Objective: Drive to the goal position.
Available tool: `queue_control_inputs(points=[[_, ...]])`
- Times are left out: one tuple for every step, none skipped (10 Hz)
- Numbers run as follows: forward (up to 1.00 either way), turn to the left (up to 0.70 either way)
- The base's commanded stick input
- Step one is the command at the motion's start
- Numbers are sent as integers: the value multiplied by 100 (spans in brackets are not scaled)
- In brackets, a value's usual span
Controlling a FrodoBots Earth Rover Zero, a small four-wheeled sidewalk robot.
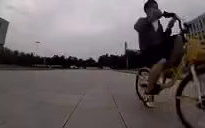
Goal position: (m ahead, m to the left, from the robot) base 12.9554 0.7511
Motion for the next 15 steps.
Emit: queue_control_inputs(points=[[70, 1], [70, 1], [70, 1], [70, 1], [70, 1], [70, 1], [70, 1], [70, 1], [70, 1], [70, 1], [70, 1], [70, 1], [70, 1], [70, 1], [70, 1]])
